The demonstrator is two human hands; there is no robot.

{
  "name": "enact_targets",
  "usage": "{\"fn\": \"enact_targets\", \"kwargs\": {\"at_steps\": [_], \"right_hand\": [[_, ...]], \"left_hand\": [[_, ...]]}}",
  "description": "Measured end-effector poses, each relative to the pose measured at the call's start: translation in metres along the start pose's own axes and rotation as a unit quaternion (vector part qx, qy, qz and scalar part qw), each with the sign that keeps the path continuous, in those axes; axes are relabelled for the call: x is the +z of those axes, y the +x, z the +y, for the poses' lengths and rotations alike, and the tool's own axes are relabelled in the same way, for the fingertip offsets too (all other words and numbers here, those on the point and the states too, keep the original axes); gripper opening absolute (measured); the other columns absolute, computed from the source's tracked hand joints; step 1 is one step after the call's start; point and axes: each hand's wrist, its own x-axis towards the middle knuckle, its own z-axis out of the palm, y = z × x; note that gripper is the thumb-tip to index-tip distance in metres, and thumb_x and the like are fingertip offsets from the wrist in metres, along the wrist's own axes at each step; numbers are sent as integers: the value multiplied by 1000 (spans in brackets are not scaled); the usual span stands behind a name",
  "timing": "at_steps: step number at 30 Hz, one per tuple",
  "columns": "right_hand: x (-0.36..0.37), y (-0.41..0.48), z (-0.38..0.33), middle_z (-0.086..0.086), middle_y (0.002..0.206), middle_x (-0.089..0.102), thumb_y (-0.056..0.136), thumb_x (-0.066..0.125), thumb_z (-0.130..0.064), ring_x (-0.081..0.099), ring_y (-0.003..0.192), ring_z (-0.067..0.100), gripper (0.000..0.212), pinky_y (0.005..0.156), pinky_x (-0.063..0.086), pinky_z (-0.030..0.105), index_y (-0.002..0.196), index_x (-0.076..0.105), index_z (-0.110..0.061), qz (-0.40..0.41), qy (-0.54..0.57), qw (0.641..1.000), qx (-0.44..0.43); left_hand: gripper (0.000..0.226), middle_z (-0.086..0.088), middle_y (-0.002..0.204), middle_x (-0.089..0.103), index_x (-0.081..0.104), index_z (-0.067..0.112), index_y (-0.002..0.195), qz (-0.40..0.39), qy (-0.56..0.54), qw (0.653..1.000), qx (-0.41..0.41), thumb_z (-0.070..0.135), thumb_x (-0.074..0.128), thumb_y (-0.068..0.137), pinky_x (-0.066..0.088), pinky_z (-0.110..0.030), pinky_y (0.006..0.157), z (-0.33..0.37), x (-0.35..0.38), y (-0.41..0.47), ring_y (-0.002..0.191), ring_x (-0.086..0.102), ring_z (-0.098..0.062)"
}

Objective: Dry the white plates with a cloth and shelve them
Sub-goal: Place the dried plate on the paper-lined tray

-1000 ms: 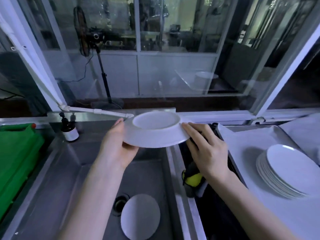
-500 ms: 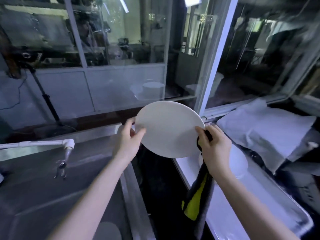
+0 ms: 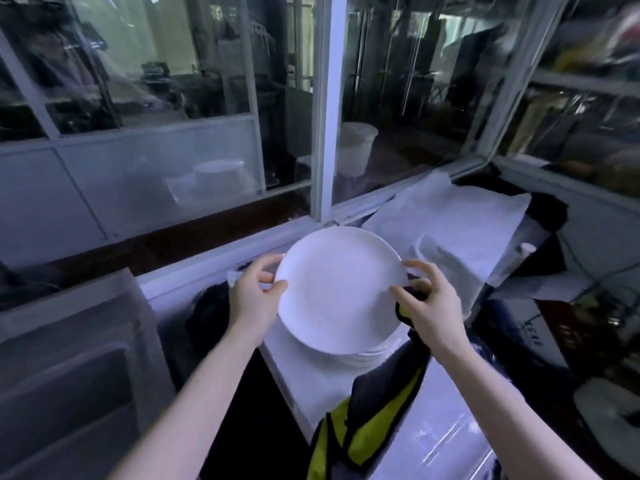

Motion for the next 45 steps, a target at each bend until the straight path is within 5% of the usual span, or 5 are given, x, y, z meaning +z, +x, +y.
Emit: {"fn": "enact_targets", "kwargs": {"at_steps": [10, 16, 25, 32, 45], "right_hand": [[-23, 52, 101, 0, 108, 66, 79, 71, -7, 61, 80, -6, 66, 63, 45, 5, 134, 55, -41, -88, 1, 992, 93], [-15, 80, 139, -4, 76, 46, 78, 66, 0, 43, 57, 1, 72, 57, 40, 7, 137, 53, -39, -114, 17, 983, 143], [-2, 94, 170, -2, 71, 49, 74, 61, 6, 39, 59, 11, 73, 55, 40, 17, 123, 60, -49, -134, 26, 978, 156], [3, 95, 176, -4, 66, 48, 65, 60, -12, 40, 60, 13, 69, 60, 40, 24, 104, 57, -69, -153, 8, 980, 125], [5, 92, 172, -3, 61, 42, 73, 61, 1, 33, 55, 13, 68, 50, 31, 21, 98, 62, -62, -163, -24, 977, 132]], "left_hand": [[51, 18, 87, 70, 64, 56, 88, -16, -10, 993, -114, 5, 66, 84, 49, -28, 69, -37, 95, 22, 87, 66, -11], [43, 0, 89, 69, 69, 43, 96, -27, -23, 983, -180, 1, 65, 85, 56, -44, 80, -65, 132, 31, 90, 66, -29], [51, -14, 99, 71, 70, 34, 110, -82, 32, 976, -199, -8, 57, 83, 58, -58, 87, -76, 142, 51, 95, 68, -37], [57, -2, 78, 68, 63, 50, 90, -66, 109, 978, -164, -6, 60, 80, 52, -35, 80, -81, 139, 47, 82, 66, -29], [45, -16, 108, 62, 64, 39, 106, -63, 152, 975, -152, -2, 60, 85, 48, -34, 86, -88, 139, 40, 91, 61, -28]]}}
